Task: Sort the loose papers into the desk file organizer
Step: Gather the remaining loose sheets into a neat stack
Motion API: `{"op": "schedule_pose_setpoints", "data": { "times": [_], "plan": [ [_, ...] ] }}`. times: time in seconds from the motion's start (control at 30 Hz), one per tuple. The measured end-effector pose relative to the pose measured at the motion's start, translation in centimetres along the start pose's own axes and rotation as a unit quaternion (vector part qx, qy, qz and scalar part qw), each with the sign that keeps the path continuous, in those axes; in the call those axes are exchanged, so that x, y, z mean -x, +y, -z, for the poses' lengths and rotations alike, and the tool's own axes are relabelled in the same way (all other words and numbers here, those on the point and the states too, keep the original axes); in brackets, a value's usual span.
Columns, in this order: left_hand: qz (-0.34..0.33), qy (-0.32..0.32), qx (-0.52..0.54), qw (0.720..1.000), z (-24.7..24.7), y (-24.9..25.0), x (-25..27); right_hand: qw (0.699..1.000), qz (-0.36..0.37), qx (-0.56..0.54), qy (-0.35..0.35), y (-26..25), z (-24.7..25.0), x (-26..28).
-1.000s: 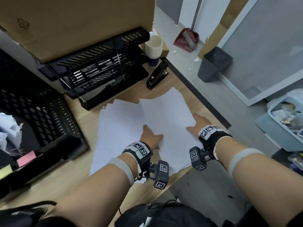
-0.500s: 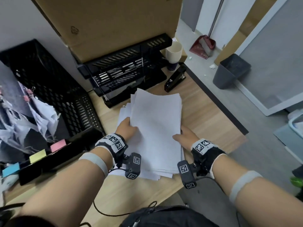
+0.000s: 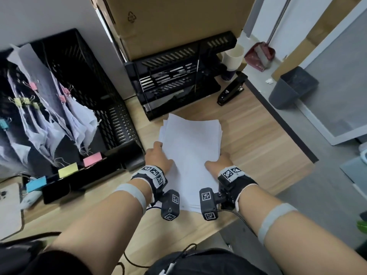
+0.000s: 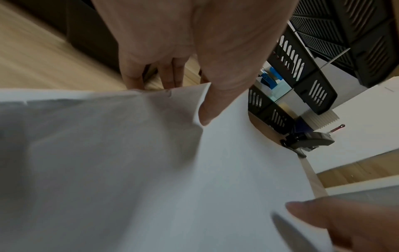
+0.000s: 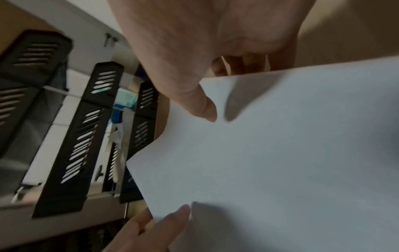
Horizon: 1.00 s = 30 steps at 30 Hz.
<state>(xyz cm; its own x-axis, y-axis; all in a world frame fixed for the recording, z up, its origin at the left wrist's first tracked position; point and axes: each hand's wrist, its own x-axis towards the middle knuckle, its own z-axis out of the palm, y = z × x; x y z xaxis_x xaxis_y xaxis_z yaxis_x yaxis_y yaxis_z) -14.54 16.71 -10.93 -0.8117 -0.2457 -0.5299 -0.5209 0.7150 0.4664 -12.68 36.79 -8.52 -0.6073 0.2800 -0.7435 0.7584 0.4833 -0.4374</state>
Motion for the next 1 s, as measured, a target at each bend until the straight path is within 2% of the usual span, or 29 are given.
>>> {"op": "schedule_pose_setpoints", "data": {
  "times": [0.23, 0.4, 0.5, 0.67, 0.73, 0.83, 1.0],
  "plan": [
    [0.003, -0.019, 0.045, 0.999, -0.2, -0.2, 0.1, 0.997, -0.052, 0.029, -0.041, 0.6, -0.3, 0.6],
    [0.052, -0.031, 0.107, 0.992, 0.0, -0.9, 0.6, 0.993, -0.050, 0.103, 0.018, 1.3, -1.3, 1.1],
    [0.051, -0.019, 0.092, 0.994, -0.1, -0.8, 0.9, 0.998, -0.033, 0.044, 0.028, 1.3, -1.6, 1.4],
    [0.051, -0.037, 0.100, 0.993, -0.3, -1.1, 1.3, 0.997, -0.061, -0.016, -0.035, 1.4, -1.7, 1.6],
    [0.074, -0.054, 0.118, 0.989, -0.1, -1.7, 1.4, 0.997, -0.038, -0.031, -0.055, 2.2, -1.7, 1.5],
    [0.088, -0.082, 0.151, 0.981, 0.2, -3.2, 1.4, 0.996, 0.006, -0.076, -0.043, 3.3, -1.6, 2.3],
    [-0.002, -0.034, 0.231, 0.972, 1.9, -3.1, 2.6, 0.986, 0.090, -0.137, 0.012, 2.3, 0.0, 4.8]
  ]
}}
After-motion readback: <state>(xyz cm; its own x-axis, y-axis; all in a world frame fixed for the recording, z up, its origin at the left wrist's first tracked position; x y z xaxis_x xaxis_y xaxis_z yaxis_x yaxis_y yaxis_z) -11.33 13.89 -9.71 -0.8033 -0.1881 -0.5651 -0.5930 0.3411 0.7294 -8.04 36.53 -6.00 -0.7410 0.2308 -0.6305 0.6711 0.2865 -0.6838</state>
